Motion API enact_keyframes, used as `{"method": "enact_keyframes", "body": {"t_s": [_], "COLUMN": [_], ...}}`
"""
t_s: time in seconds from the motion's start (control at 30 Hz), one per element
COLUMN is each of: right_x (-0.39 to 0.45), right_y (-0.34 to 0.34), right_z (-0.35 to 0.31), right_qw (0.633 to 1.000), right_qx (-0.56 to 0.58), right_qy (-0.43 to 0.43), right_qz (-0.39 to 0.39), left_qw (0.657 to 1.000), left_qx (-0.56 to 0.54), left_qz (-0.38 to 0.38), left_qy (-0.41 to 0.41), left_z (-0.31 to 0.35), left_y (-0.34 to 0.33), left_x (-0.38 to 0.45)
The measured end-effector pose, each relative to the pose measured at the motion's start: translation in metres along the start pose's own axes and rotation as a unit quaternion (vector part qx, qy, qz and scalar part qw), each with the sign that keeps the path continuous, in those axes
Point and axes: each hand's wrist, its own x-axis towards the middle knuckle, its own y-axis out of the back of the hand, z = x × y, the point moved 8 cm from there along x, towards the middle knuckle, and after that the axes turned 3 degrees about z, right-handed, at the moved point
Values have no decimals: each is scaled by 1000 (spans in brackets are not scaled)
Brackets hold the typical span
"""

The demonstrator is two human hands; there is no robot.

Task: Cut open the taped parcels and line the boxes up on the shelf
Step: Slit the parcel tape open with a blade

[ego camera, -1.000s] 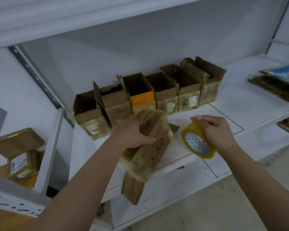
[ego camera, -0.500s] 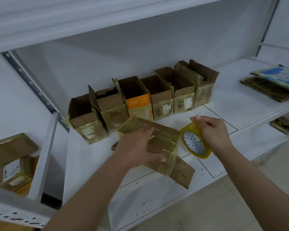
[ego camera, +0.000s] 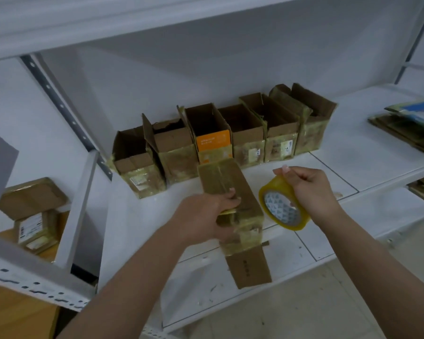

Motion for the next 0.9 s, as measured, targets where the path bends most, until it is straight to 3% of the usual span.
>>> {"method": "enact_keyframes", "body": {"t_s": [0.23,0.33,0.47,0.67,0.9], "right_x": [-7,-11,-15,-22,-27], "right_y": [-18,-16,-15,-10,-2], "right_z": [-11,-13,-15,-16,-25], "right_qw": [999,996,993,991,984], "right_qx": [-11,-23,-36,-51,-101], "right_qy": [14,23,26,32,56], "right_qz": [-50,-81,-105,-115,-137], "left_qw": [998,987,972,961,915], "left_qx": [-50,-135,-119,-130,-263], "left_qz": [-23,39,142,179,264], "left_qy": [23,75,143,163,154], "left_z": [-17,-20,-20,-11,9], "left_y": [-6,-4,10,11,25], "left_x": [-6,-11,-16,-15,-4]}}
